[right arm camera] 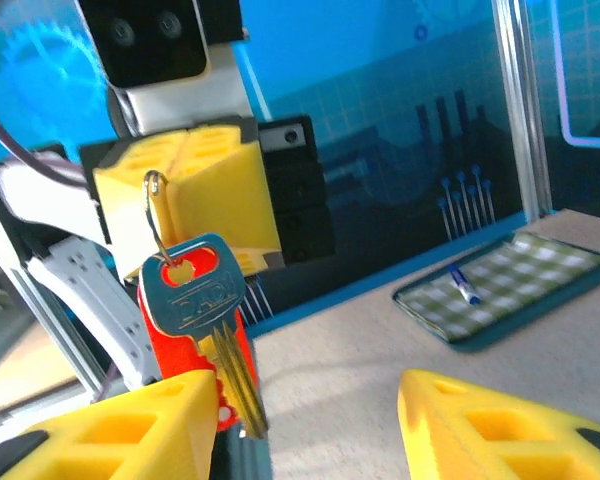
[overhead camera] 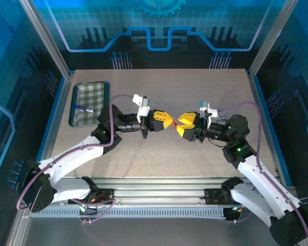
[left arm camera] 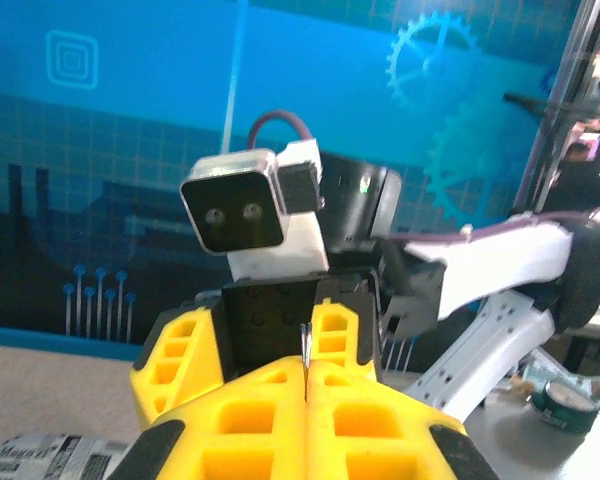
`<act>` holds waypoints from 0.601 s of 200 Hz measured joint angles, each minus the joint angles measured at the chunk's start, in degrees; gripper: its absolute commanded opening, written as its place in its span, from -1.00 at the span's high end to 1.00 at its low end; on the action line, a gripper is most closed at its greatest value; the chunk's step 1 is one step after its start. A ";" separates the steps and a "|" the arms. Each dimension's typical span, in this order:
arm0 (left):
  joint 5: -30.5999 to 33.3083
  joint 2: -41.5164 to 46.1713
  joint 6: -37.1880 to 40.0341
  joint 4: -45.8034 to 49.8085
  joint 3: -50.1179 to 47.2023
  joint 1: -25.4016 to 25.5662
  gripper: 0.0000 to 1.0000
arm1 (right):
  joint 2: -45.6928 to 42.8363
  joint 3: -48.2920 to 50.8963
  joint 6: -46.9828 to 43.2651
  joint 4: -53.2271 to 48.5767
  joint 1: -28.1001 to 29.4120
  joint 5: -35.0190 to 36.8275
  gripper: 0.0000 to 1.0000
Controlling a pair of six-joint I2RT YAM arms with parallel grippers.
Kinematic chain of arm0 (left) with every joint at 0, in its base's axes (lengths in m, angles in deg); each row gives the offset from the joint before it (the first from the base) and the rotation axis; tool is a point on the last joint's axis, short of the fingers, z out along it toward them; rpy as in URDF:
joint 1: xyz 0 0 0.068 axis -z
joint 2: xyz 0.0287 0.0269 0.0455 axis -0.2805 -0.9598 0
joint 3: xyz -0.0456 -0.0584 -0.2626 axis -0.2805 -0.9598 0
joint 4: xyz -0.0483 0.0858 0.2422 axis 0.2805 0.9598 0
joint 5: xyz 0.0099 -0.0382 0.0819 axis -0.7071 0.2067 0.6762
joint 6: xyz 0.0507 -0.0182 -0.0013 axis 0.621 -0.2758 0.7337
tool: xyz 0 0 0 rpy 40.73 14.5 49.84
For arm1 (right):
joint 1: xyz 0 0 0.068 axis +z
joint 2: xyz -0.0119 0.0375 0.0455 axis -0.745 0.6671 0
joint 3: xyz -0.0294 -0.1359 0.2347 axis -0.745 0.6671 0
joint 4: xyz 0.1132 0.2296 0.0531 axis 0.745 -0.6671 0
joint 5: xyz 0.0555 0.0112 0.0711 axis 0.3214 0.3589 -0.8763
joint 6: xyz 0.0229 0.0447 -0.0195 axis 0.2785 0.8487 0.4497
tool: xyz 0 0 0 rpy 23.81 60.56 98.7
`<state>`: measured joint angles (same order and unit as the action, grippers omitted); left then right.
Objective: Remove the keys from the keyring
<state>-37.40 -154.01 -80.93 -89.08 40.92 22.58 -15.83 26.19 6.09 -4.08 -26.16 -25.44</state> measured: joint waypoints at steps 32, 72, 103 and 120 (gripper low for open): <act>-2.16 -2.58 -4.81 -7.23 0.00 -0.68 1.00 | 4.55 1.25 9.18 13.86 -1.77 -1.90 -0.08; -3.67 -2.86 -6.45 -10.73 0.00 -0.76 1.00 | 11.04 1.16 21.20 30.75 -2.60 -4.92 0.02; -4.04 -2.86 -7.43 -12.13 0.00 -0.85 1.00 | 15.17 0.42 28.04 39.28 -2.56 -7.43 -0.04; -4.28 -2.97 -7.43 -12.46 0.00 -0.85 1.00 | 16.33 -0.31 30.16 42.05 -1.90 -8.46 -0.07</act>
<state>-41.68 -156.98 -88.36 -101.54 40.92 21.73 0.49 25.88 36.26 37.98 -28.06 -33.90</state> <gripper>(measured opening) 0.052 0.527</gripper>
